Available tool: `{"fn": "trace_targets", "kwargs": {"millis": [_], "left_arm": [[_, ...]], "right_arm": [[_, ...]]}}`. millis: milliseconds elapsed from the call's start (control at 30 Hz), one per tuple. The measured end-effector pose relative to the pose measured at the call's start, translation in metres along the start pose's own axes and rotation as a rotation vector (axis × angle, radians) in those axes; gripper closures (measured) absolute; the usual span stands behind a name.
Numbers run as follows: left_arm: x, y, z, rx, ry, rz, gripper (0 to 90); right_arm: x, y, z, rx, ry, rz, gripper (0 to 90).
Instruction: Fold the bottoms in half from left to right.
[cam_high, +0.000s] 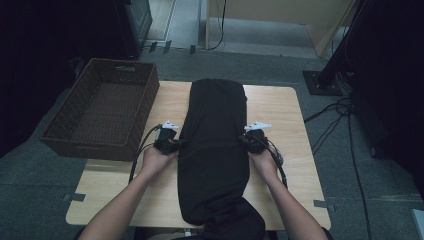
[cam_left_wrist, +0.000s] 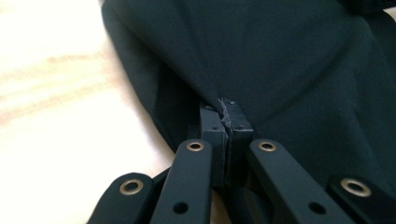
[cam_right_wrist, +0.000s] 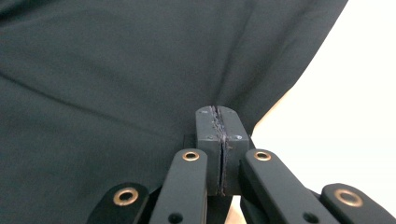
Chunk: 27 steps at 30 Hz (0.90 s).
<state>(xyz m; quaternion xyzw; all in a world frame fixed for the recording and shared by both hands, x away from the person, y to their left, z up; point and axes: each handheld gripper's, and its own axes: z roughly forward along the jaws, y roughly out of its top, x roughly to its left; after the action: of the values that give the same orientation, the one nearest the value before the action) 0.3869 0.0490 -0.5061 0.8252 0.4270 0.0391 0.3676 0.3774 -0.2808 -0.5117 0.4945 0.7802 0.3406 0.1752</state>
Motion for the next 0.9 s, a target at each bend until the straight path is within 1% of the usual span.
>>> {"fn": "trace_targets", "kwargs": {"millis": [33,67,100,133,167,200,267,300,333,367,400,433,467,500,533,567,633,667,733,767,800,867,900], "left_arm": [[-0.003,-0.004,-0.004,0.003,-0.009,0.004,89.7],[-0.007,-0.008,-0.008,0.009,-0.021,0.0,89.7],[-0.011,-0.014,-0.012,0.021,-0.036,0.011,89.7],[-0.016,-0.021,-0.016,0.033,-0.044,0.03,89.7],[-0.022,-0.027,-0.02,0.061,-0.061,0.04,89.6],[-0.028,-0.034,-0.025,0.084,-0.073,0.057,89.5],[-0.04,-0.048,-0.038,0.108,-0.096,0.084,88.8],[-0.043,-0.051,-0.042,0.107,-0.097,0.095,87.3],[-0.045,-0.054,-0.046,0.098,-0.094,0.099,82.9],[-0.044,-0.055,-0.048,0.077,-0.084,0.097,72.2],[-0.041,-0.054,-0.051,0.061,-0.069,0.092,62.4],[-0.037,-0.05,-0.052,0.042,-0.071,0.075,57.8],[-0.031,-0.045,-0.053,0.021,-0.07,0.044,54.5],[-0.026,-0.04,-0.053,-0.002,-0.073,0.013,52.1],[-0.022,-0.035,-0.052,-0.018,-0.075,-0.006,51.8],[-0.018,-0.029,-0.049,-0.021,-0.063,-0.005,51.1],[-0.011,-0.017,-0.042,-0.015,-0.043,0.0,49.1],[-0.008,-0.011,-0.037,-0.018,-0.033,-0.001,48.4],[-0.001,-0.001,-0.028,-0.025,-0.036,-0.013,46.9],[0.001,0.005,-0.024,-0.025,-0.029,-0.012,46.6],[0.004,0.009,-0.019,-0.029,-0.021,-0.011,46.4],[0.009,0.018,-0.011,-0.023,-0.027,-0.033,46.4],[0.011,0.022,-0.007,-0.016,-0.032,-0.035,46.4]], "right_arm": [[0.001,-0.004,-0.004,0.003,0.009,-0.007,89.6],[0.003,-0.009,-0.009,0.004,0.024,0.003,89.6],[0.006,-0.014,-0.014,0.01,0.041,0.012,89.6],[0.009,-0.02,-0.019,0.013,0.054,0.005,89.6],[0.012,-0.026,-0.026,0.02,0.074,0.002,89.5],[0.016,-0.031,-0.032,0.04,0.102,0.004,89.4],[0.026,-0.043,-0.046,0.071,0.135,-0.023,88.5],[0.032,-0.049,-0.055,0.081,0.156,-0.038,85.0],[0.034,-0.052,-0.059,0.071,0.162,-0.048,78.9],[0.035,-0.055,-0.064,0.054,0.16,-0.06,70.4],[0.033,-0.056,-0.067,0.021,0.165,-0.052,66.1],[0.03,-0.055,-0.069,-0.007,0.164,-0.039,59.8],[0.026,-0.054,-0.069,-0.04,0.156,-0.029,53.5],[0.022,-0.051,-0.067,-0.059,0.154,-0.023,52.2],[0.018,-0.048,-0.066,-0.068,0.151,-0.005,50.4],[0.014,-0.044,-0.063,-0.074,0.148,0.008,47.9],[0.006,-0.037,-0.054,-0.084,0.131,0.021,45.7],[0.002,-0.032,-0.049,-0.08,0.13,0.032,44.3],[-0.006,-0.023,-0.038,-0.076,0.129,0.063,43.7],[-0.01,-0.019,-0.032,-0.075,0.13,0.076,42.8],[-0.013,-0.015,-0.027,-0.076,0.121,0.081,42.3],[-0.017,-0.007,-0.018,-0.082,0.105,0.085,42.3],[-0.019,-0.004,-0.013,-0.079,0.096,0.083,42.3]]}}
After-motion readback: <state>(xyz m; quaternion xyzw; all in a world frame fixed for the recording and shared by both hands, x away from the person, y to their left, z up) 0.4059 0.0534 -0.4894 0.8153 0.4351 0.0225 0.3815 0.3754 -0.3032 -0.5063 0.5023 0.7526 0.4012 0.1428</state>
